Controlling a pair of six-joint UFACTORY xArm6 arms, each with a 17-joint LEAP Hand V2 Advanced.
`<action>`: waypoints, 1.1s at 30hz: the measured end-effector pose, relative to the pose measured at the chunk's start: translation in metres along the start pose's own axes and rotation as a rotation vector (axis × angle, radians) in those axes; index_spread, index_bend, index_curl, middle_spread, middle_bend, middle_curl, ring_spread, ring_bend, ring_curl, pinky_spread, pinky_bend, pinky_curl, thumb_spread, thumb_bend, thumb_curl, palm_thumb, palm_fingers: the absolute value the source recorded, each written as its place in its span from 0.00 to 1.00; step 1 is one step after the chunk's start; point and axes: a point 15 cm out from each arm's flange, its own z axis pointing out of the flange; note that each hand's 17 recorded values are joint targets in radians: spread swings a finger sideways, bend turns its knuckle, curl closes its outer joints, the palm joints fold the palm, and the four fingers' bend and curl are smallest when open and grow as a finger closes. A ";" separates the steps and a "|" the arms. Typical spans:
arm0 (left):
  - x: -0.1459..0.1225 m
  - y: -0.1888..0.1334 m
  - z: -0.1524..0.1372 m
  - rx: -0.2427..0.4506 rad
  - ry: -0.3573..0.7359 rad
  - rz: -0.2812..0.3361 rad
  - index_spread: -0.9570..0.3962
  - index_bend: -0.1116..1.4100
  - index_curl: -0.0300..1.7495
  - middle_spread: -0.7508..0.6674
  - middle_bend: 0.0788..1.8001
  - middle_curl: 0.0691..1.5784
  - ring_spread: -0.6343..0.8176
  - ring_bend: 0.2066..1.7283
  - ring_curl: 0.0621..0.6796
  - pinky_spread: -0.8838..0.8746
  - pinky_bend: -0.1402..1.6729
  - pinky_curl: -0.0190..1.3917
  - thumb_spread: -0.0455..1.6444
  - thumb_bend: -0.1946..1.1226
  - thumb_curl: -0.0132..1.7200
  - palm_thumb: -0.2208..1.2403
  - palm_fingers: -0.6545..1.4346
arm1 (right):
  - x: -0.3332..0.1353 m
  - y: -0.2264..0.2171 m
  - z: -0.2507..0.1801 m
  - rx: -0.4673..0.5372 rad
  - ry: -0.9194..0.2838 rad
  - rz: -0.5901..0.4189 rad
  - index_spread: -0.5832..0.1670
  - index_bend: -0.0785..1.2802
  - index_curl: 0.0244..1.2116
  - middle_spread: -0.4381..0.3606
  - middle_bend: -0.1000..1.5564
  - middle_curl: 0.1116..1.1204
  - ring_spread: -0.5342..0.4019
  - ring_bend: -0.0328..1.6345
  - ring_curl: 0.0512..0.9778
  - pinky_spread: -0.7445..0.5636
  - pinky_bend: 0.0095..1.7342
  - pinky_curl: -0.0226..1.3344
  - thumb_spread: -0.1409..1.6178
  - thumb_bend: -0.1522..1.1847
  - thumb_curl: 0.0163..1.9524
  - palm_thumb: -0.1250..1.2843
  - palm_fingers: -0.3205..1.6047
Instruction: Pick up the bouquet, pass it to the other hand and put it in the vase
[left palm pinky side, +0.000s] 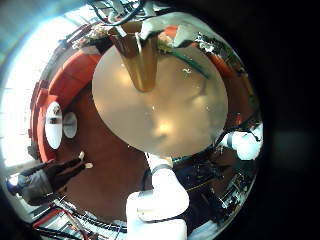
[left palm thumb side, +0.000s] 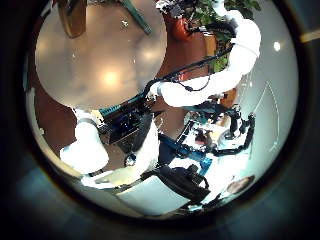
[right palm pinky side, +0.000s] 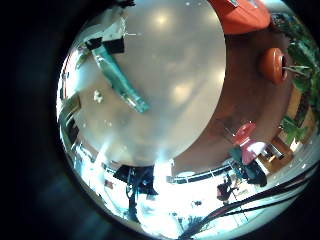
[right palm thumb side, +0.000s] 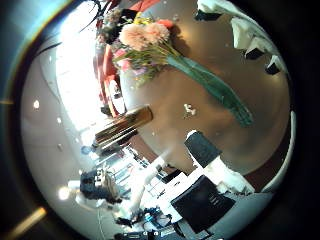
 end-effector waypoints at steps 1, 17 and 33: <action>0.000 0.000 0.000 0.001 0.002 -0.002 0.74 0.19 0.22 0.81 0.07 0.18 0.84 0.16 0.23 0.81 0.18 0.20 0.67 0.13 0.19 0.34 0.38 | 0.000 -0.002 0.005 -0.009 0.011 0.016 0.54 0.28 0.49 0.48 0.52 0.54 0.44 0.75 0.52 0.50 0.55 0.40 0.68 0.09 0.29 0.53 0.21; -0.010 0.000 0.005 -0.008 0.014 0.007 0.74 0.19 0.22 0.81 0.07 0.18 0.84 0.16 0.23 0.81 0.18 0.20 0.67 0.13 0.19 0.34 0.38 | -0.013 -0.019 0.093 -0.047 0.150 0.093 0.59 0.22 0.43 0.47 0.48 0.52 0.42 0.72 0.50 0.50 0.56 0.36 0.69 0.09 0.25 0.51 0.28; -0.015 0.002 0.003 0.000 0.015 0.013 0.74 0.19 0.22 0.81 0.07 0.18 0.84 0.16 0.23 0.81 0.18 0.20 0.68 0.13 0.19 0.35 0.38 | -0.004 -0.013 0.112 -0.102 0.241 0.123 0.51 0.21 0.43 0.37 0.48 0.58 0.35 0.74 0.52 0.37 0.59 0.34 0.67 0.10 0.24 0.54 0.38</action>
